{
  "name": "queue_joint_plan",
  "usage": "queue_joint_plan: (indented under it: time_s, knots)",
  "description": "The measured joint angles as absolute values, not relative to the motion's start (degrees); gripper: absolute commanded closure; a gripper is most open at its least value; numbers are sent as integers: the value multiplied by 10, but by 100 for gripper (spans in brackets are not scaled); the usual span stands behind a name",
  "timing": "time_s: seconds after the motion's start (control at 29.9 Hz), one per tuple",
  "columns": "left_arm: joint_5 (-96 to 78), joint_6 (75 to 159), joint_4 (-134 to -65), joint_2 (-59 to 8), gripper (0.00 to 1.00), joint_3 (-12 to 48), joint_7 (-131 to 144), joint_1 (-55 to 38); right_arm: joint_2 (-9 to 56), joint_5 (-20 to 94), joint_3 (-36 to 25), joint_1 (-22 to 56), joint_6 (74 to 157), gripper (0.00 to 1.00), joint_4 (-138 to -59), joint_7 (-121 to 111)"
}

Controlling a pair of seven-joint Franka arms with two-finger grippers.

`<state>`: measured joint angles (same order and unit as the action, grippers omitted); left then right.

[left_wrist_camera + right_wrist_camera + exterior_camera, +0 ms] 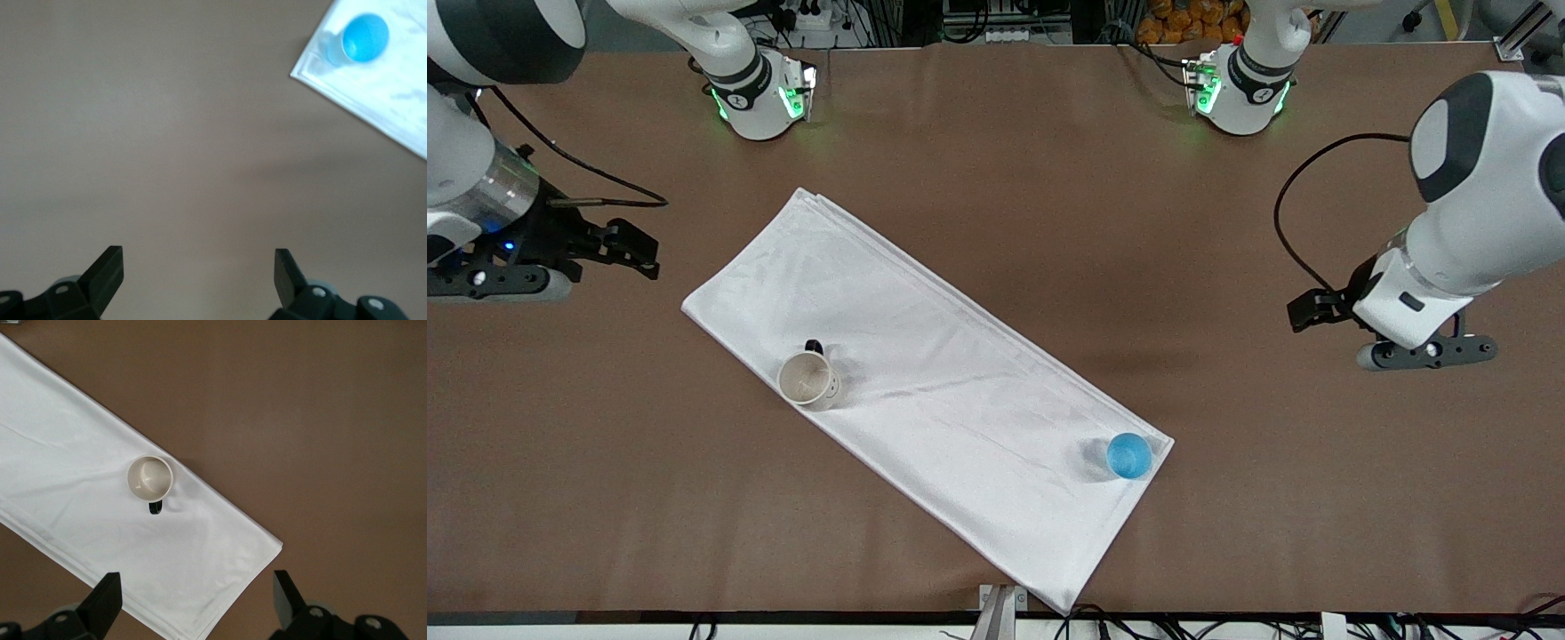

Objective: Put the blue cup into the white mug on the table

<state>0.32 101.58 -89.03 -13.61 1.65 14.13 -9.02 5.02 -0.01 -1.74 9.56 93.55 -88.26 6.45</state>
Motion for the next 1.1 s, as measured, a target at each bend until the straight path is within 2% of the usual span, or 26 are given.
queue_joint_plan:
  time_s: [0.07,0.27,0.3,0.33,0.37,0.4,0.87,1.1]
  knots:
    - [3,1022,-888,-145,52,17,155,-96,51,0,-16,101,945,0,-897,65]
    - [3,1035,-876,-165,51,17,183,-105,52,2,-14,126,999,0,-958,65]
    - [3,1037,-873,-169,46,17,187,-106,53,2,-14,130,1014,0,-972,65]
    - [3,1039,-872,-171,31,17,190,-107,53,2,-14,134,1023,0,-981,65]
    - [3,1043,-870,-175,11,17,194,-108,54,2,-14,138,1038,0,-995,65]
    - [3,1045,-870,-178,0,17,196,-109,55,2,-14,141,1047,0,-1003,67]
    - [3,1124,-867,-220,0,18,205,-129,77,3,-14,181,1231,0,-1148,95]
    - [3,1183,-865,-258,0,19,241,-143,122,3,-13,209,1290,0,-1166,126]
